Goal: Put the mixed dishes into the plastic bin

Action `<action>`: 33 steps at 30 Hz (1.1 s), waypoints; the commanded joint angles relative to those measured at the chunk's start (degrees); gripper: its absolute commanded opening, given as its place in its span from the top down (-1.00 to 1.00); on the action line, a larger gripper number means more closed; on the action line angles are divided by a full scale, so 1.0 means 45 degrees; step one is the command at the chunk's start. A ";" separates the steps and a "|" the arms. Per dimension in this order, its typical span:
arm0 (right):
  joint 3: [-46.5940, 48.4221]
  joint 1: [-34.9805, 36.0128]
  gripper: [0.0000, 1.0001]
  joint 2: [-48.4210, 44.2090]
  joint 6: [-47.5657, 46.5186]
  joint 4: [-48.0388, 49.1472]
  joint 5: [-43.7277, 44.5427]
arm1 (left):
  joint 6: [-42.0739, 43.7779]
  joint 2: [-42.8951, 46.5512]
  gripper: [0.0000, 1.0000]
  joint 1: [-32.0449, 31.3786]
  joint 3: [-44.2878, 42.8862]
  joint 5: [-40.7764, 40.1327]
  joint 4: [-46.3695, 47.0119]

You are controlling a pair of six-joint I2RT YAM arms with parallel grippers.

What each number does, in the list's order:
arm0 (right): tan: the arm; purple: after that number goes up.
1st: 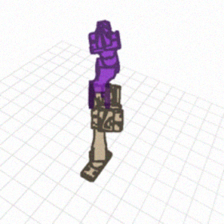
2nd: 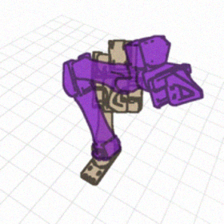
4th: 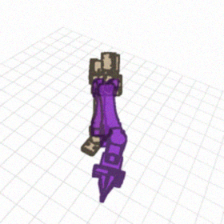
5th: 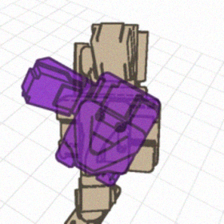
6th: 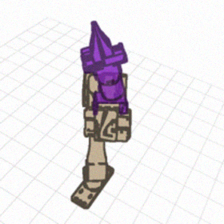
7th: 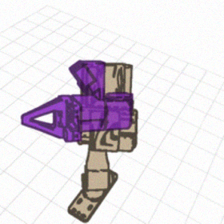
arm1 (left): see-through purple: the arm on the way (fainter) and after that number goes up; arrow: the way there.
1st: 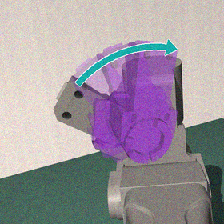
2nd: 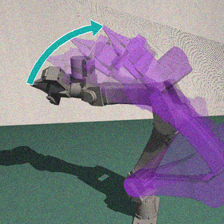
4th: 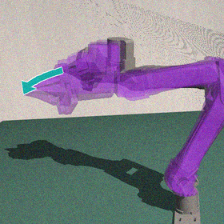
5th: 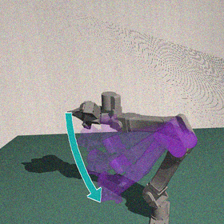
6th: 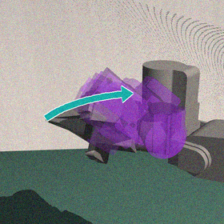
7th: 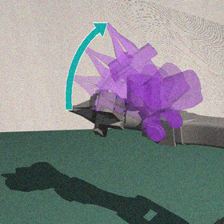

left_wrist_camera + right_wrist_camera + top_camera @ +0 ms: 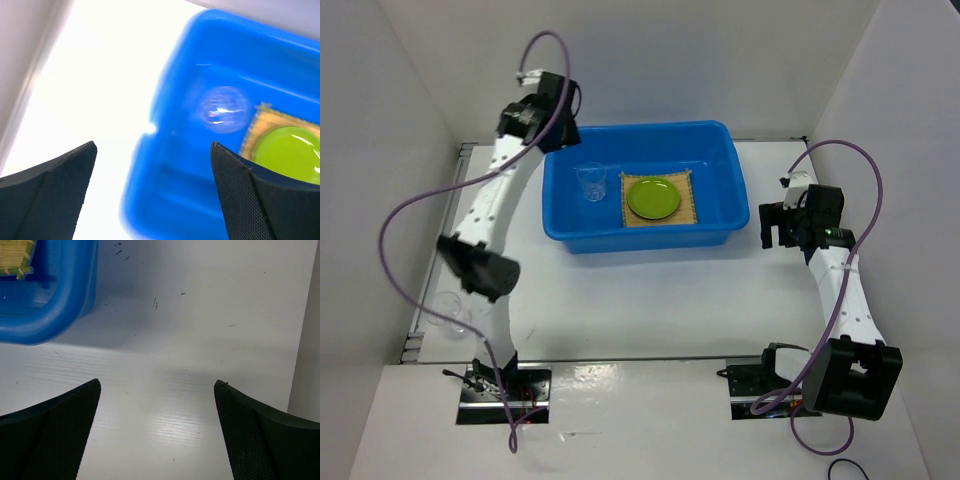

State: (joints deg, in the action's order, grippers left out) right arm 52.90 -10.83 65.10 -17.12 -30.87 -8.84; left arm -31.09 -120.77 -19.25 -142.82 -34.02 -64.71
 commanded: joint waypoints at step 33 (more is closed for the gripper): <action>0.0216 -0.0210 -0.96 0.1939 -0.0569 0.0025 -0.1219 | -0.6765 1.0394 -1.00 1.0877 2.0566 0.2029 0.5666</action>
State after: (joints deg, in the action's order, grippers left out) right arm 52.90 -11.31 73.38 -19.18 -31.11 -14.17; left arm -62.96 -71.99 28.80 -51.05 -28.05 -43.11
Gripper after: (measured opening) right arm 0.982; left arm 1.001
